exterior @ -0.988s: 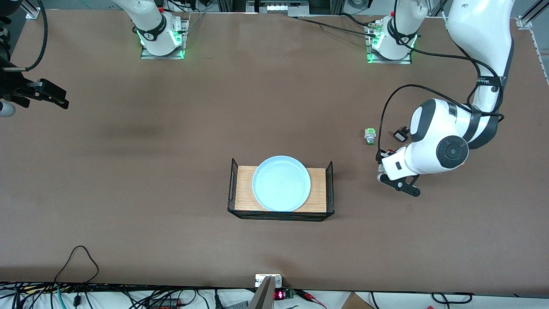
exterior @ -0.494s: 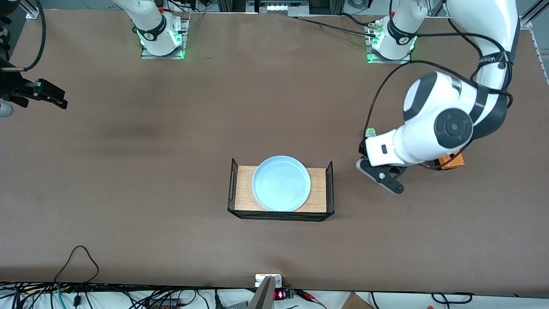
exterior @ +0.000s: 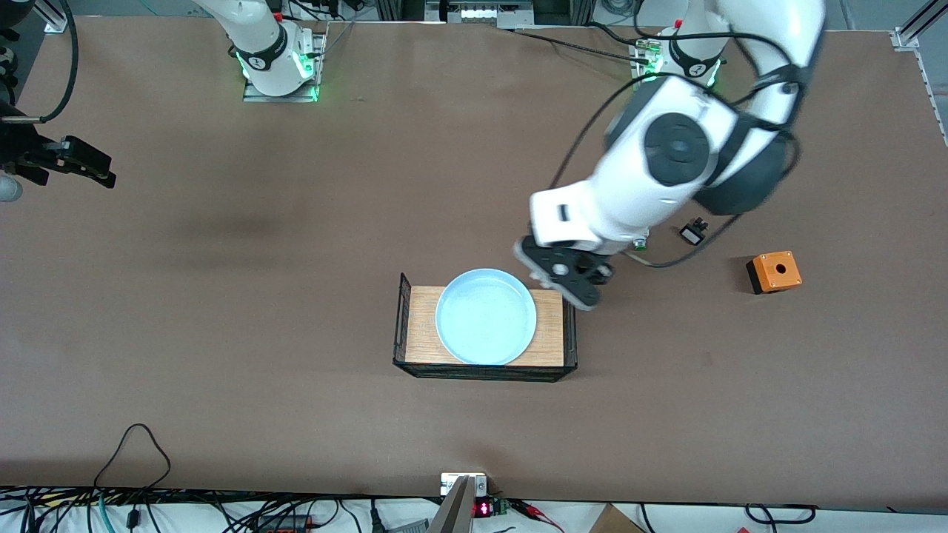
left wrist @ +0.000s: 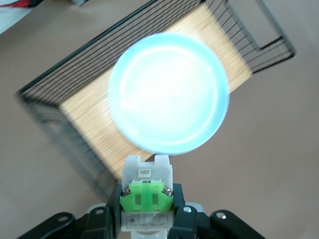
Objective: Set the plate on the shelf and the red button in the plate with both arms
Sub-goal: 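Carry the switch with the left gripper over the plate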
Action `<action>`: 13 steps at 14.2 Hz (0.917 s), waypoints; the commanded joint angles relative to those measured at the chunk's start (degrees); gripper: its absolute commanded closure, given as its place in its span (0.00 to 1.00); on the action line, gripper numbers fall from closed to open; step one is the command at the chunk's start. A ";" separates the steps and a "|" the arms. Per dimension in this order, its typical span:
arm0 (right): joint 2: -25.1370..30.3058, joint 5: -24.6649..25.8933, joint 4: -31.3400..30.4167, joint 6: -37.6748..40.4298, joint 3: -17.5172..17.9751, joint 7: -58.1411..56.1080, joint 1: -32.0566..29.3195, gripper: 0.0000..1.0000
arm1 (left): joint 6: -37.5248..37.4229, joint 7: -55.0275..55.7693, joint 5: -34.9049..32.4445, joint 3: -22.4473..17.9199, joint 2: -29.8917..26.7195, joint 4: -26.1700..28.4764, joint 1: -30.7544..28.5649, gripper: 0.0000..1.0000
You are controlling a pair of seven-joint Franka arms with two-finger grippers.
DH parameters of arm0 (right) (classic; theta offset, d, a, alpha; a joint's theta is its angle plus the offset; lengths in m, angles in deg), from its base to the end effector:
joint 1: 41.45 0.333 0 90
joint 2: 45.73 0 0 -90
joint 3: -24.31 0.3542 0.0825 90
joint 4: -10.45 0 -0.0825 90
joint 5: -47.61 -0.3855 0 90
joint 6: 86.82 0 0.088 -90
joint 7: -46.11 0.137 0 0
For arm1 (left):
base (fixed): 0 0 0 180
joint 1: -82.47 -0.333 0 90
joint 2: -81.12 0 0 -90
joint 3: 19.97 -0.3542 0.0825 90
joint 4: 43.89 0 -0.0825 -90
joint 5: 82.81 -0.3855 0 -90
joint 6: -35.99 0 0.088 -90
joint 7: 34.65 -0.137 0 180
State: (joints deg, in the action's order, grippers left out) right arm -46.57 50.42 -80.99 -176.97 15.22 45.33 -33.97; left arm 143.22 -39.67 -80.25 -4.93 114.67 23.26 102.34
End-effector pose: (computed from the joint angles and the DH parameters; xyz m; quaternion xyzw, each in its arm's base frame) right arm 0.5586 -0.0217 0.6132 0.9995 -0.0067 -0.0190 0.0253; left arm 0.6493 -0.3943 0.4774 0.9439 -0.3101 0.0403 0.1060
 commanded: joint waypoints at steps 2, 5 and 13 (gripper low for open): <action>0.22 -0.26 0.56 0.51 -0.31 -0.89 0.00 0.00 | 11.64 1.51 0.43 -2.91 8.01 -4.66 4.30 0.88; 0.13 -0.26 0.56 0.42 -0.40 -0.89 0.00 0.00 | 19.83 1.60 0.43 -4.93 11.35 -4.48 7.11 0.88; 0.22 -0.26 0.48 0.24 -0.40 -0.80 0.08 0.00 | 22.50 1.24 -4.21 -5.20 14.70 -3.87 7.91 0.87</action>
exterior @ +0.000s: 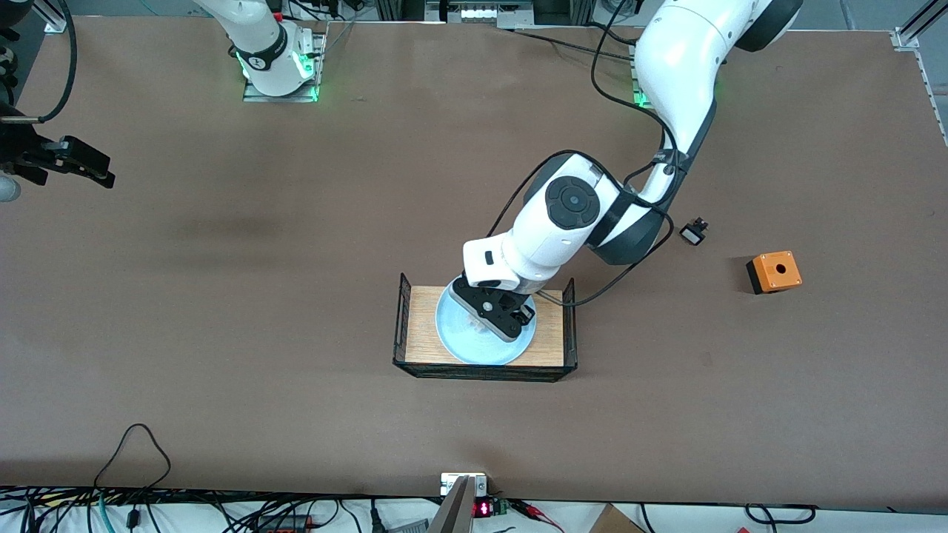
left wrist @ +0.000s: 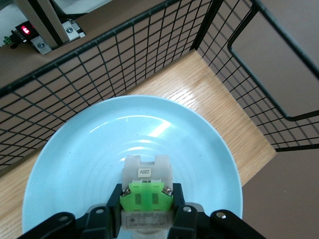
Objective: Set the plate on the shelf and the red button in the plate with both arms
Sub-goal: 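Lower the switch onto the plate and open the left gripper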
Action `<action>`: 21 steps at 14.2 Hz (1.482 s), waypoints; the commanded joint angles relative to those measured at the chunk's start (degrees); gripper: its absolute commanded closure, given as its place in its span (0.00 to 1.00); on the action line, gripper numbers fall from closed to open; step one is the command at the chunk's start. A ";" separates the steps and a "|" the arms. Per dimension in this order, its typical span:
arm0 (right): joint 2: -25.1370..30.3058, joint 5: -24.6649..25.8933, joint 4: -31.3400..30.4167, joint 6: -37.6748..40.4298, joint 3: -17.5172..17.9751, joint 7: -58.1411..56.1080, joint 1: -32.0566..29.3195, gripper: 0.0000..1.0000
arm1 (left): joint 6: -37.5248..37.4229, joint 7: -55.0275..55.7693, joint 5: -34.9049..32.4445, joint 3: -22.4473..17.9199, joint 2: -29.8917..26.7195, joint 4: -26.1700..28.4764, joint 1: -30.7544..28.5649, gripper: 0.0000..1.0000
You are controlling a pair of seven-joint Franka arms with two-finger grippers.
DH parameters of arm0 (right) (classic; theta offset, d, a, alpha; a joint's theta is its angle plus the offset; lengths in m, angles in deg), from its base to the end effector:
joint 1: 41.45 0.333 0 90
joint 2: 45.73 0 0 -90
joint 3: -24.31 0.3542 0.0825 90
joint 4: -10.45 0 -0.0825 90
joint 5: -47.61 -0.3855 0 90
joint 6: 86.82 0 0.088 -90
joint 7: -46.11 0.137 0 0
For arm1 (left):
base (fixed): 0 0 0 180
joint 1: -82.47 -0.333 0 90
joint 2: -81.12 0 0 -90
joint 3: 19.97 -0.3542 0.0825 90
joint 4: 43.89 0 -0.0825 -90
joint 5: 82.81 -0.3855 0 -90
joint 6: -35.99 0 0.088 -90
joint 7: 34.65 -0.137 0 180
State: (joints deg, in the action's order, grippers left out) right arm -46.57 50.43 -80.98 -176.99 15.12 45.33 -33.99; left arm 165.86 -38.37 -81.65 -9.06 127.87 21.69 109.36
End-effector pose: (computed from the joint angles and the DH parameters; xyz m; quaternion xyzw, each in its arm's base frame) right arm 0.5586 -0.0229 0.6133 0.9995 -0.0078 -0.0188 0.0254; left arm 0.6834 -0.4667 0.3489 0.9358 -0.3065 0.1303 0.1155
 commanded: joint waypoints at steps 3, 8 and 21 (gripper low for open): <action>0.22 -0.27 0.46 0.26 -0.29 -0.89 0.10 0.00 | -0.23 -0.14 -3.79 -1.06 2.03 -2.38 0.62 0.21; 0.40 -0.79 0.55 0.26 -0.38 -0.80 0.10 0.00 | -1.10 0.47 -3.53 -0.98 0.37 -2.29 0.36 0.00; 0.49 -1.15 0.55 0.44 -0.38 -0.80 0.19 0.00 | -50.92 3.11 -0.10 -0.98 -19.67 -3.08 -16.59 0.00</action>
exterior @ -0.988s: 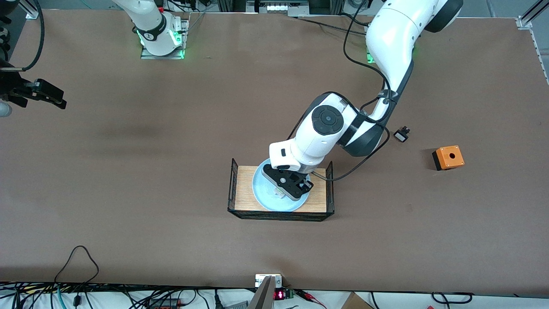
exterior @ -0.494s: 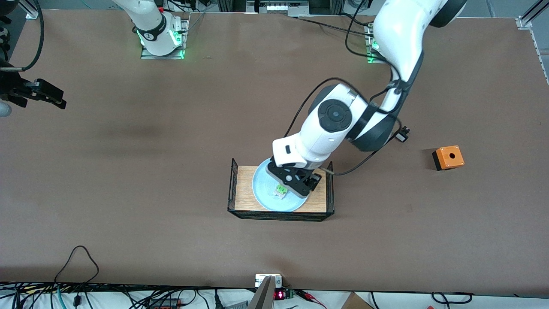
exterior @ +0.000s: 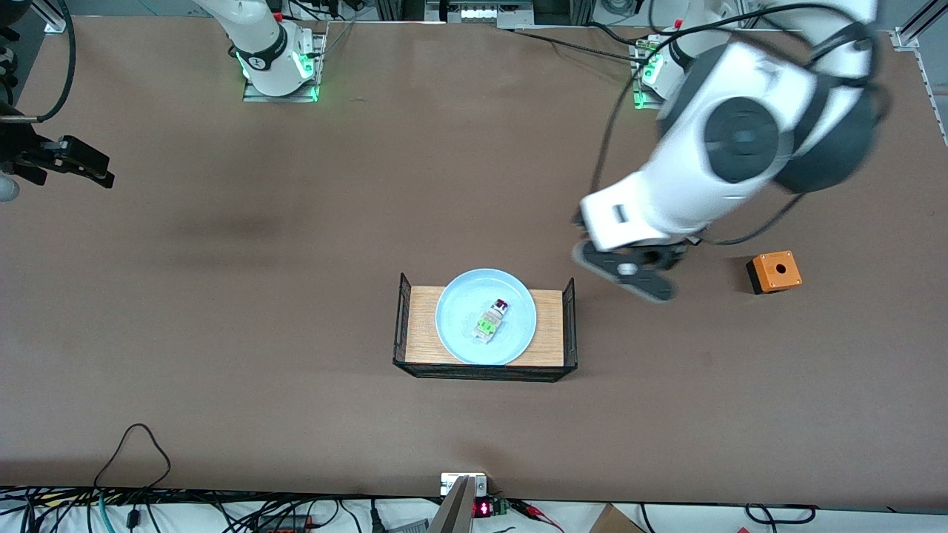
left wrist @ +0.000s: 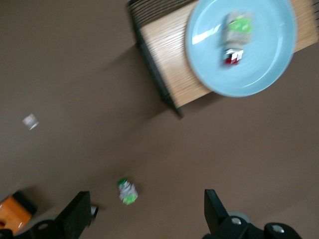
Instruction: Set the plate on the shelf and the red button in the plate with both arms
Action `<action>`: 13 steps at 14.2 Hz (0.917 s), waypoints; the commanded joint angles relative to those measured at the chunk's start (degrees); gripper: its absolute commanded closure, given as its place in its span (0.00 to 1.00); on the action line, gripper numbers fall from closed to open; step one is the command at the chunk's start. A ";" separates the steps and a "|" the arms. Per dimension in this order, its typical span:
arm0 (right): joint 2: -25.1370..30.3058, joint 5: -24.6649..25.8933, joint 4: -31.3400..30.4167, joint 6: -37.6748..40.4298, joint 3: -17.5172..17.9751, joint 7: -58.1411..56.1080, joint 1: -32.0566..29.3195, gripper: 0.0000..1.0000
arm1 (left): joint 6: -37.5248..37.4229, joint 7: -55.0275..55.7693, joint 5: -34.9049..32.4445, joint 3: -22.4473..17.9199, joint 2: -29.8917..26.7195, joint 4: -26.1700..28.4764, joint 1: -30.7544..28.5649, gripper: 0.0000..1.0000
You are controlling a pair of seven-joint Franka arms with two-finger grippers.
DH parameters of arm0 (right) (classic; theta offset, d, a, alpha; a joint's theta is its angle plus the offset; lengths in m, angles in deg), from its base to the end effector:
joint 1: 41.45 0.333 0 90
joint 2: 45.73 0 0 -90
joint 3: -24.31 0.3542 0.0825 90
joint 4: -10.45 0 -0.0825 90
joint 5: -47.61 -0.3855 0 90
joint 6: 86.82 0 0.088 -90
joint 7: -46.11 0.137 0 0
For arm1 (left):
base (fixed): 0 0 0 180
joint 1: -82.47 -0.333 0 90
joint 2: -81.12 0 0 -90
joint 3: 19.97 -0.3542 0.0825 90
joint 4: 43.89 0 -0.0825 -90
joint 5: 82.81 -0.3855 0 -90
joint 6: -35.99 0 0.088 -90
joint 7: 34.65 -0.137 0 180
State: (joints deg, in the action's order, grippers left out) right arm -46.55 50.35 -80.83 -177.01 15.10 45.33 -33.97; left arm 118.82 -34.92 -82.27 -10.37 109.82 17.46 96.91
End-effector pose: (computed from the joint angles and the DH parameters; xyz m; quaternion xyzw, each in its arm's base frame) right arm 0.5587 -0.0228 0.6147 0.9995 -0.0078 -0.0171 0.0247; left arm 0.6481 -0.2567 0.5428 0.9764 -0.2027 -0.0675 0.0321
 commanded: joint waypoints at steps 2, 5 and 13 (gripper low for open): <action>0.47 -1.07 0.40 0.46 -0.37 -0.80 0.17 0.00 | -6.35 -0.26 0.26 0.41 -2.59 1.14 -8.17 0.00; 0.47 -1.07 0.40 0.46 -0.37 -0.80 0.17 0.00 | -6.45 -0.26 -0.62 0.33 -4.70 1.14 -12.84 0.00; 0.56 -1.07 0.40 0.45 -0.28 -0.80 0.35 0.00 | 7.53 -0.43 -3.77 -3.80 -32.56 35.41 -15.93 0.00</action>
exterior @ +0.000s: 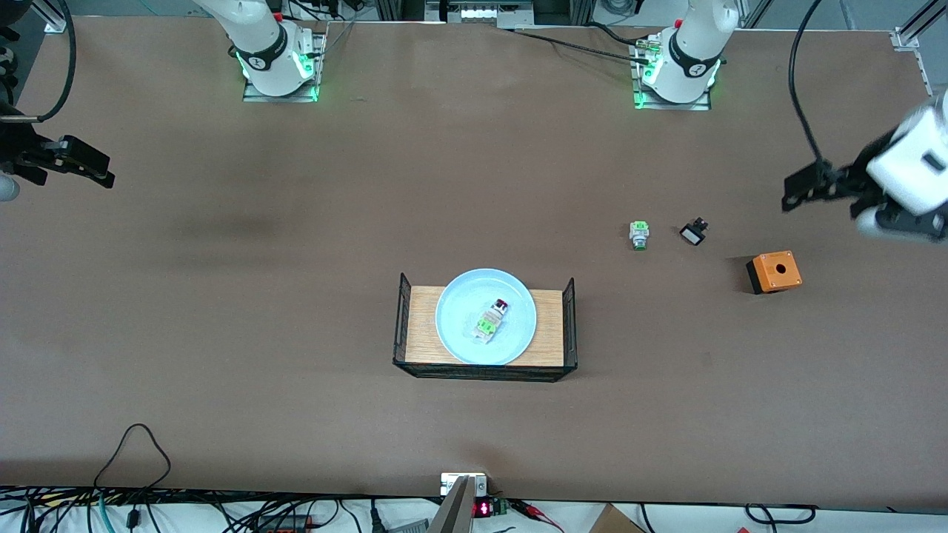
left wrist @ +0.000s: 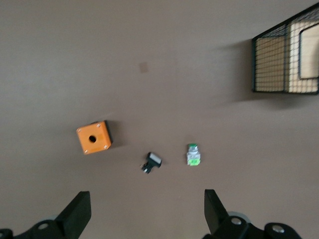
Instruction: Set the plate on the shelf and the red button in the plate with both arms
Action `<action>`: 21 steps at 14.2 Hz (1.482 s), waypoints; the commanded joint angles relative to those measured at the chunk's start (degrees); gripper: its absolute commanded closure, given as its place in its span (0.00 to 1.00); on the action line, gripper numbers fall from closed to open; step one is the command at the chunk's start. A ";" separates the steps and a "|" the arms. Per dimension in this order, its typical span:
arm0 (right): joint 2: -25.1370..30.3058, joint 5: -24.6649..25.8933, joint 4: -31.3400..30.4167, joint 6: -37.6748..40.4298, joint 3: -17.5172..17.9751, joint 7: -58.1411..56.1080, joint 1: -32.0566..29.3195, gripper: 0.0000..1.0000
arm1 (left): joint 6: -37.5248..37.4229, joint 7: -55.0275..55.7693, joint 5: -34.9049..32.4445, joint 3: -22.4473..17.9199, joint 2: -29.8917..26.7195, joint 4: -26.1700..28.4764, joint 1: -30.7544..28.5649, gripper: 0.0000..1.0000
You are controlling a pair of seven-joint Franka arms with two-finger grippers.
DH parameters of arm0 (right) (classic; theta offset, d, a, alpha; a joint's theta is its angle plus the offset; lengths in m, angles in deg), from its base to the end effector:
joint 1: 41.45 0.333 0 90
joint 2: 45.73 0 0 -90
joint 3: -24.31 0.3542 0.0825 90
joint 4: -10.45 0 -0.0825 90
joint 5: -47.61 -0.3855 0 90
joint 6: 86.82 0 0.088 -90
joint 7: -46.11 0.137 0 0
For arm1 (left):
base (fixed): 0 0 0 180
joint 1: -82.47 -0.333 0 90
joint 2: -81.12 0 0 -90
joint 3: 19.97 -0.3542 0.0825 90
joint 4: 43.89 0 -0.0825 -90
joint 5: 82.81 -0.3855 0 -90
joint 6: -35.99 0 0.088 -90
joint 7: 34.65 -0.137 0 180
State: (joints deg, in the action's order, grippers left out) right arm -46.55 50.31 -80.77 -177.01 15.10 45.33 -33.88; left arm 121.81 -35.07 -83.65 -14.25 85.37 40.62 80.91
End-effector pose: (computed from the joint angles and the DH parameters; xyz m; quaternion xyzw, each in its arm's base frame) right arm 0.5588 -0.0218 0.6152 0.9995 -0.0071 -0.0166 0.0244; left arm 0.5717 -0.0371 0.6298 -0.9989 0.0396 0.0253 0.0045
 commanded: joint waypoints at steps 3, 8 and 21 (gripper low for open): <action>0.56 -1.03 0.34 0.28 -0.19 -0.80 0.25 0.00 | 4.19 -0.45 -2.41 -0.01 -8.29 12.52 0.33 0.00; 0.56 -1.03 0.34 0.28 -0.19 -0.80 0.25 0.00 | 3.92 -0.46 -2.24 -0.18 -7.76 11.64 2.70 0.00; 0.56 -1.03 0.34 0.19 -0.10 -0.71 0.34 0.00 | 4.19 -0.37 -1.71 -1.76 -5.74 9.45 4.82 0.00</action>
State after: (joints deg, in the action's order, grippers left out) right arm -46.55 50.26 -80.76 -177.01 15.17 45.32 -33.78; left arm 126.10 -35.07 -84.94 -14.72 78.43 51.77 84.69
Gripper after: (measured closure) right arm 0.000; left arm 0.000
